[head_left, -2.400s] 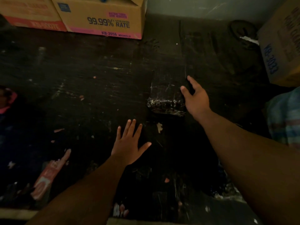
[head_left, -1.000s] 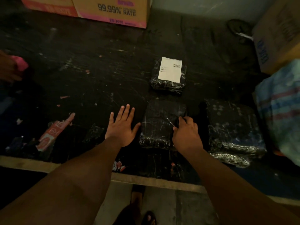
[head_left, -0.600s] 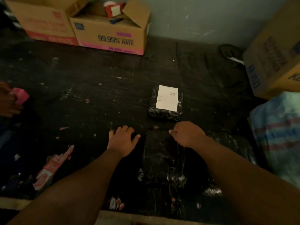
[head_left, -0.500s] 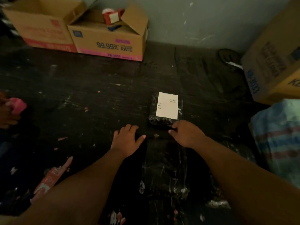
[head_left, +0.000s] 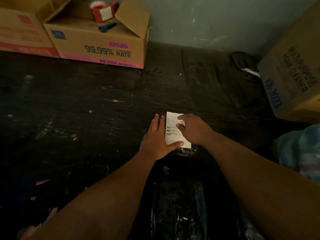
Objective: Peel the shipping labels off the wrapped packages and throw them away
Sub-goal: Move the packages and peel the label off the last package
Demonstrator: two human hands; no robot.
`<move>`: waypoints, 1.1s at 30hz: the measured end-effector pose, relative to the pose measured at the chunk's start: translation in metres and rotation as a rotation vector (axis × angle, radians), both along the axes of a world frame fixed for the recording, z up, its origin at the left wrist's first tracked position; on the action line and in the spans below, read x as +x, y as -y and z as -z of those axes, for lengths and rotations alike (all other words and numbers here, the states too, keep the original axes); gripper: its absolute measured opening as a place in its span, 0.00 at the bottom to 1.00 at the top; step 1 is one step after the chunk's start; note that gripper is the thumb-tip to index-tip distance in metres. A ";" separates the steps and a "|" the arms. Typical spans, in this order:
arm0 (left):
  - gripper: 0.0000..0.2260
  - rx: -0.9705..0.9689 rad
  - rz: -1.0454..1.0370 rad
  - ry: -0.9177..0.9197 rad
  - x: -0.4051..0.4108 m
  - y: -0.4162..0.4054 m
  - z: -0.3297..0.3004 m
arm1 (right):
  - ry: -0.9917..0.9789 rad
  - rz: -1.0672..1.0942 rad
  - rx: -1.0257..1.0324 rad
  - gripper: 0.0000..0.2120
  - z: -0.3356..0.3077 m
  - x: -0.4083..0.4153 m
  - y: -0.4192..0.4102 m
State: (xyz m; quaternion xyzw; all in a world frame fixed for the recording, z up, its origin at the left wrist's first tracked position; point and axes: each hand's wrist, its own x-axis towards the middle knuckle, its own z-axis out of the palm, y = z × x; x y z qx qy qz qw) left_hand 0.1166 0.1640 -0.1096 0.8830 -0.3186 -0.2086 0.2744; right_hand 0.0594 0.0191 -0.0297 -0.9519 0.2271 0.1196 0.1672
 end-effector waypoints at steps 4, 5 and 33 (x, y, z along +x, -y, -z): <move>0.58 -0.012 0.060 -0.071 0.007 0.000 0.020 | -0.013 -0.026 -0.005 0.23 0.012 0.025 0.011; 0.58 -0.020 0.077 -0.073 0.007 -0.001 0.024 | -0.033 -0.038 -0.009 0.23 0.014 0.030 0.013; 0.60 -0.089 0.022 -0.163 0.003 0.000 0.027 | -0.018 0.016 0.077 0.11 0.032 0.078 0.036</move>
